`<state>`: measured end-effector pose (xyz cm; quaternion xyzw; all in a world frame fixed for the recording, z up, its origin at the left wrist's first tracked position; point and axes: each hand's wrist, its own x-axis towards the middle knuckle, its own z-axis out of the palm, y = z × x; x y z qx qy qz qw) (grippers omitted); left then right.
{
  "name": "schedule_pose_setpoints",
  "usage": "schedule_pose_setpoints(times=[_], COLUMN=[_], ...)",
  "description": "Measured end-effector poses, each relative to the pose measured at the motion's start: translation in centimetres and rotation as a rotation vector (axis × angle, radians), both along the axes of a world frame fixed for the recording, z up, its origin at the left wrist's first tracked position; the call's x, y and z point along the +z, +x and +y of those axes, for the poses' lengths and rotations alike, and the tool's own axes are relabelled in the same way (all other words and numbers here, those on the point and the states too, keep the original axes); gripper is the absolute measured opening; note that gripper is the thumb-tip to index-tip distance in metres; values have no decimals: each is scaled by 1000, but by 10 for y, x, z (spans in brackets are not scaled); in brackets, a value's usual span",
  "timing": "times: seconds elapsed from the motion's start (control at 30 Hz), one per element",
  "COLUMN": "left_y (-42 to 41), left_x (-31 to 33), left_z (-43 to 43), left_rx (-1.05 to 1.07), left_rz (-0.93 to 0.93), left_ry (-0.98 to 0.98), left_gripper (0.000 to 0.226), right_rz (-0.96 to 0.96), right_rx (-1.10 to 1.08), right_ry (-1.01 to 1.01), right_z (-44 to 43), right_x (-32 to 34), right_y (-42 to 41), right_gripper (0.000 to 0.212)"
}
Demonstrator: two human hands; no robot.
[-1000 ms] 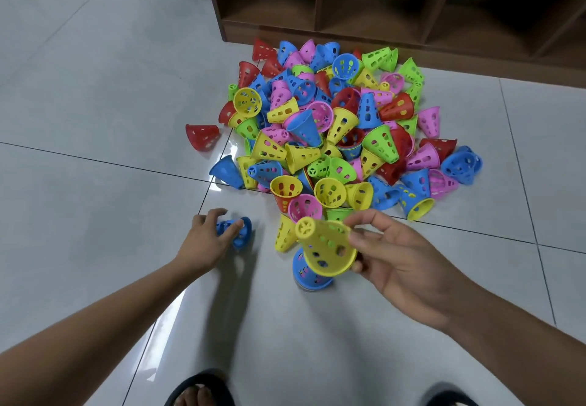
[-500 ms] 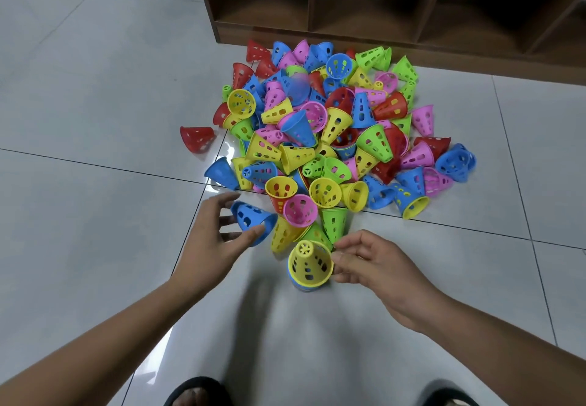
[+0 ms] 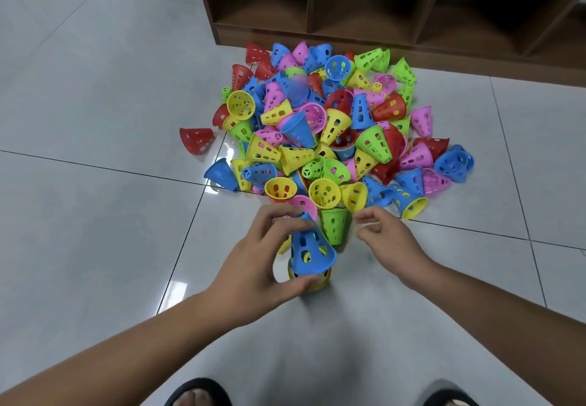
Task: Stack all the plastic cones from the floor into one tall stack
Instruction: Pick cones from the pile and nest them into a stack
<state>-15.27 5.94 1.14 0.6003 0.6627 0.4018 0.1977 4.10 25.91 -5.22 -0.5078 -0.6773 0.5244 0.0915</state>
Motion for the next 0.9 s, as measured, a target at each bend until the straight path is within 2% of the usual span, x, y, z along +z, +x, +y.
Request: schedule_pose_setpoints(times=[0.2, 0.4, 0.53, 0.7, 0.8, 0.9], left_y=[2, 10, 7, -14, -27, -39], left_x=[-8, -24, -22, -34, -51, -68], left_z=[2, -11, -12, -5, 3, 11], left_rx=[-60, -203, -178, 1, 84, 85], left_rz=[145, 289, 146, -14, 27, 151], left_ry=[15, -5, 1, -112, -165, -207], left_gripper=[75, 74, 60, 41, 33, 33], right_rz=[-70, -170, -145, -54, 48, 141], right_rx=[206, 334, 254, 57, -28, -76], right_ry=[165, 170, 135, 214, 190, 151], right_z=[32, 47, 45, 31, 20, 11], right_x=[-16, -28, -28, -10, 6, 23], right_y=[-13, -18, -10, 4, 11, 18], right_gripper=[40, 46, 39, 26, 16, 13])
